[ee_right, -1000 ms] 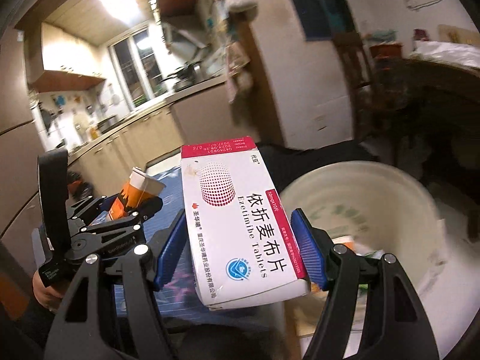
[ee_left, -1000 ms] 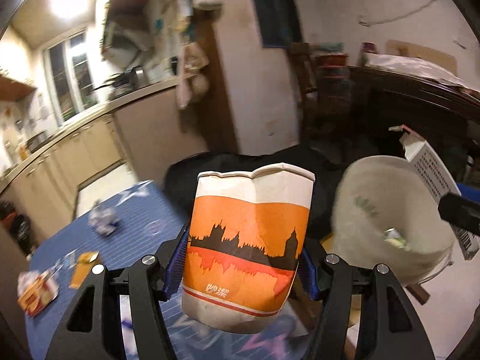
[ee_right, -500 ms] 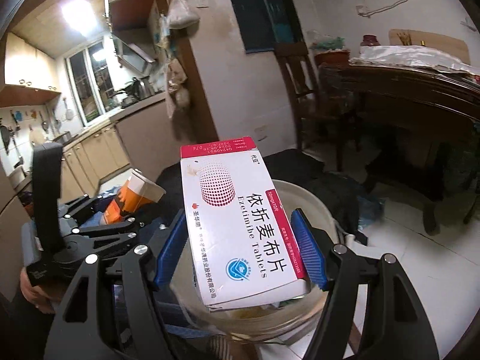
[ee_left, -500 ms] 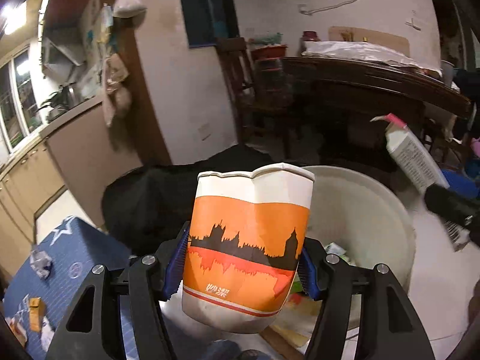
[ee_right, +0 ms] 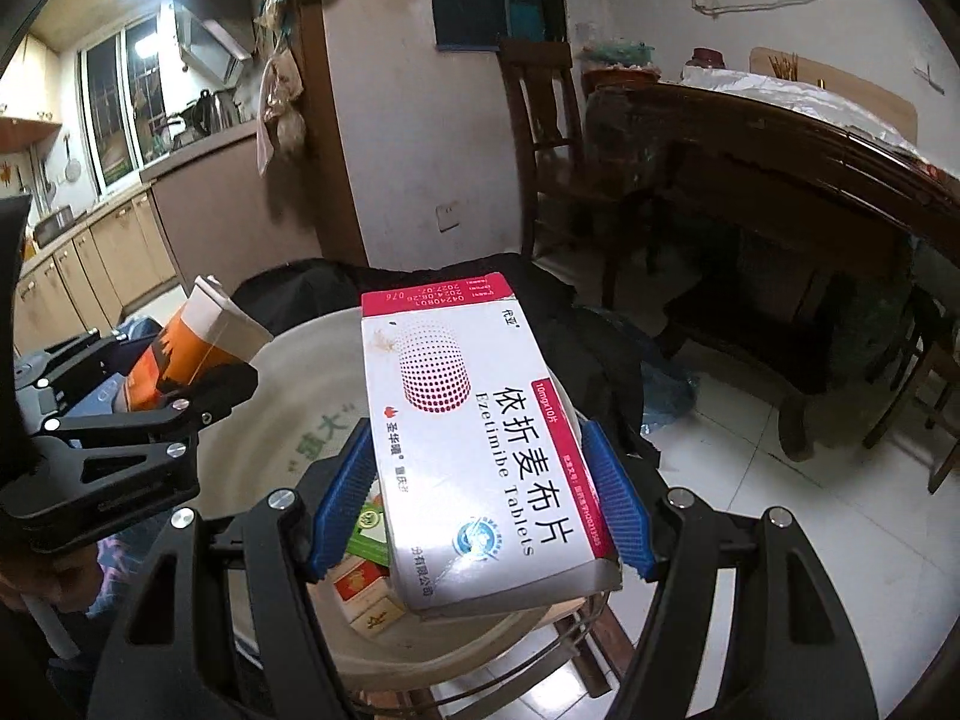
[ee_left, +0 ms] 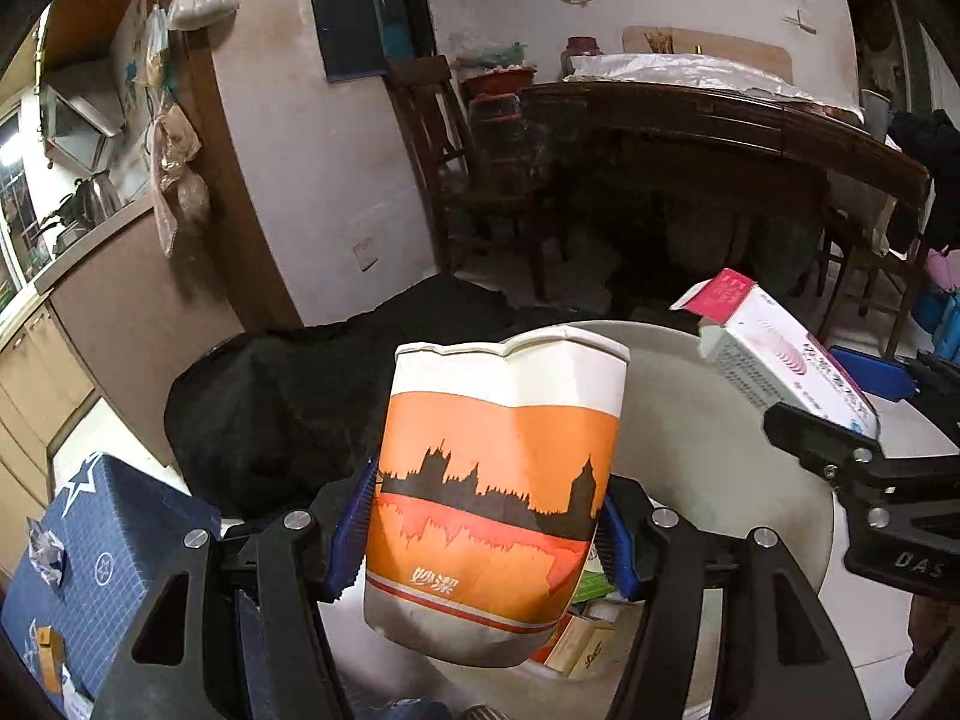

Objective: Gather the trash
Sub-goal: 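Carry both items over the white bucket and open both grippers, then move both tools back over the table toward the remaining trash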

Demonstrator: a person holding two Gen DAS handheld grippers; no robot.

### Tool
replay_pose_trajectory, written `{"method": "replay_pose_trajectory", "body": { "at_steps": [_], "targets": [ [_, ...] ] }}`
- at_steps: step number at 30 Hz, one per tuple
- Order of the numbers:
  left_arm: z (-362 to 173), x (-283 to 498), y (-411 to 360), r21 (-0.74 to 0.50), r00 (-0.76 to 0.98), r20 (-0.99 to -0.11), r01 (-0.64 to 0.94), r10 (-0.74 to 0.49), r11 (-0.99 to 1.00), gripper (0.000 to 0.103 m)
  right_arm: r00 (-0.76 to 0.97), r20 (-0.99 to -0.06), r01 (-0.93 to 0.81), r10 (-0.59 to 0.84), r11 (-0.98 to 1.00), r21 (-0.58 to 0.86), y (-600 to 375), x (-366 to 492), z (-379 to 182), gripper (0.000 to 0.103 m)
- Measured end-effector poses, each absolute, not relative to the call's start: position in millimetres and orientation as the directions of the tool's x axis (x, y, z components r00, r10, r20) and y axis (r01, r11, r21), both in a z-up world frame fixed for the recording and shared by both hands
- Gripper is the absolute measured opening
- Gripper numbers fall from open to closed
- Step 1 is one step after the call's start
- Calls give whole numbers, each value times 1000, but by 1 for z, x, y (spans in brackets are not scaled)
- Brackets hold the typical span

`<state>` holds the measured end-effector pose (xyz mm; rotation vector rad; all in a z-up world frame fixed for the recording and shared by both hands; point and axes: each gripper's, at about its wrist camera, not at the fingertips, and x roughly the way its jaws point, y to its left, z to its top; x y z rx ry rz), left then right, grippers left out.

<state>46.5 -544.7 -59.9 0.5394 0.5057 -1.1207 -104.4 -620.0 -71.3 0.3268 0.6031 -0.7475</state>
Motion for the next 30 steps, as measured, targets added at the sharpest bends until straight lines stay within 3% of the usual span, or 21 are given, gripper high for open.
{"method": "replay_pose_trajectory", "body": {
  "at_steps": [4,7,30],
  "targets": [
    [-60,52,-549,103,313,-618,942,-722,320,67,567,-629,701,-532,712,30,-622,-95,-74,70],
    [-60,58,-552,93,306,-614,943,-728,319,85,556,-634,703,-538,711,15,-624,-92,-76,80],
    [-51,74,-519,84,350,-591,923,-727,376,85,560,-630,713,-538,700,35,-620,-97,-76,80]
  ]
}}
